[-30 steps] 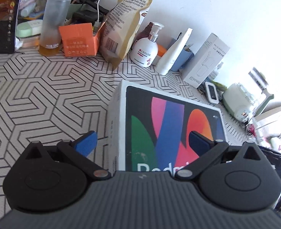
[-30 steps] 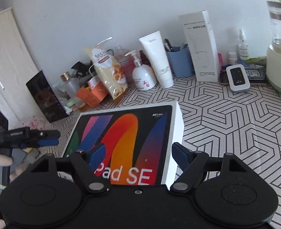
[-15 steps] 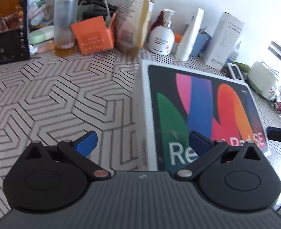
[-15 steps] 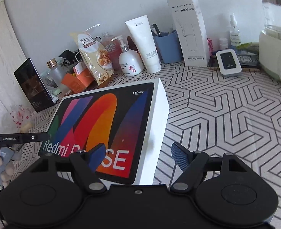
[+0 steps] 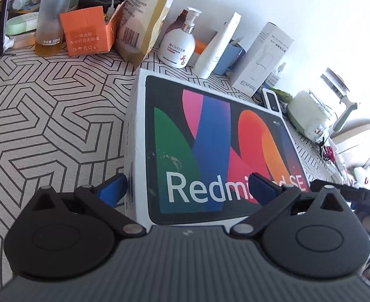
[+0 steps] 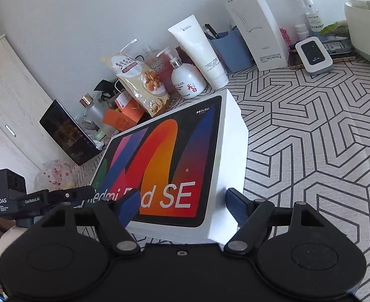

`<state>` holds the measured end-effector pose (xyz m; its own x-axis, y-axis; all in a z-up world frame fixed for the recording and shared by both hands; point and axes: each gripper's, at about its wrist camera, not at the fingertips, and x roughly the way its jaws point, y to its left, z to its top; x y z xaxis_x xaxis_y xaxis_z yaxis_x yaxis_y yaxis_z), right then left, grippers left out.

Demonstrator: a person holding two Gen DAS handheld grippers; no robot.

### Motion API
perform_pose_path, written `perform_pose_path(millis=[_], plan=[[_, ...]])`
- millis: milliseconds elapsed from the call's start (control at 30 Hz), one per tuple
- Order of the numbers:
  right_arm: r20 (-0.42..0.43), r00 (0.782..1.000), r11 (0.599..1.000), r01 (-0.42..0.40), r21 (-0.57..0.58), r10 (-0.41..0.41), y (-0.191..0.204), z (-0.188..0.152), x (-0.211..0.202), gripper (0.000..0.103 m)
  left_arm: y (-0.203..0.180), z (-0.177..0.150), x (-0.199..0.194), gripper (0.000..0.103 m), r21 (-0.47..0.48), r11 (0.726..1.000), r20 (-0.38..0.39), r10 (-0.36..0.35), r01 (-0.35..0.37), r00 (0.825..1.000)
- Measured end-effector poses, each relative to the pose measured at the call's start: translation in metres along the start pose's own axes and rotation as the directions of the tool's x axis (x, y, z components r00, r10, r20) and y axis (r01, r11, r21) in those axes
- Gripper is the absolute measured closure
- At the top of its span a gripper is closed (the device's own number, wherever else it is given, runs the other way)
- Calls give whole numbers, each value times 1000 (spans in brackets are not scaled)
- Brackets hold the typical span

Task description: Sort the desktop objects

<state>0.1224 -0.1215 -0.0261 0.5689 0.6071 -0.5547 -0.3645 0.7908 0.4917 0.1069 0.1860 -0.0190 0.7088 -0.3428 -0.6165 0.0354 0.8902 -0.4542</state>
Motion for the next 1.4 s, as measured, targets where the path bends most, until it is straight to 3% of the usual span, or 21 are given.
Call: perform_pose_path(millis=[133, 333, 567, 700, 767, 833, 967, 1133, 1233, 1400], plan=[[5, 1000, 1000, -13, 15, 13, 3, 1, 0, 22, 2, 4, 7, 0, -18, 1000, -2, 23, -23, 1000], [43, 998, 999, 41, -34, -40, 19, -22, -13, 22, 2, 4, 8, 0, -13, 999, 6, 31, -31, 999], [90, 991, 990, 107, -89, -99, 38, -49, -28, 22, -15, -3, 0, 0, 78, 993, 20, 92, -93, 996], [118, 984, 982, 145, -118, -131, 49, -64, -36, 13, -37, -20, -19, 0, 181, 957, 95, 213, -227, 972], [133, 980, 977, 164, -132, -147, 55, -72, -41, 13, -51, -29, -23, 0, 233, 938, 113, 238, -258, 965], [148, 976, 972, 184, -146, -162, 60, -79, -45, 13, -62, -38, -27, 0, 263, 932, 118, 225, -249, 967], [145, 964, 953, 248, -173, -225, 61, -77, -40, 13, -70, -59, -43, 0, 230, 946, 145, 200, -229, 969], [104, 979, 971, 189, -144, -175, 63, -88, -42, 13, -73, -79, -52, 0, 202, 948, 152, 216, -244, 965], [101, 978, 969, 199, -149, -185, 64, -92, -41, 13, -79, -86, -49, 0, 223, 942, 145, 223, -251, 964], [97, 973, 960, 224, -168, -210, 64, -94, -42, 13, -84, -99, -54, 0, 215, 955, 136, 178, -205, 974]])
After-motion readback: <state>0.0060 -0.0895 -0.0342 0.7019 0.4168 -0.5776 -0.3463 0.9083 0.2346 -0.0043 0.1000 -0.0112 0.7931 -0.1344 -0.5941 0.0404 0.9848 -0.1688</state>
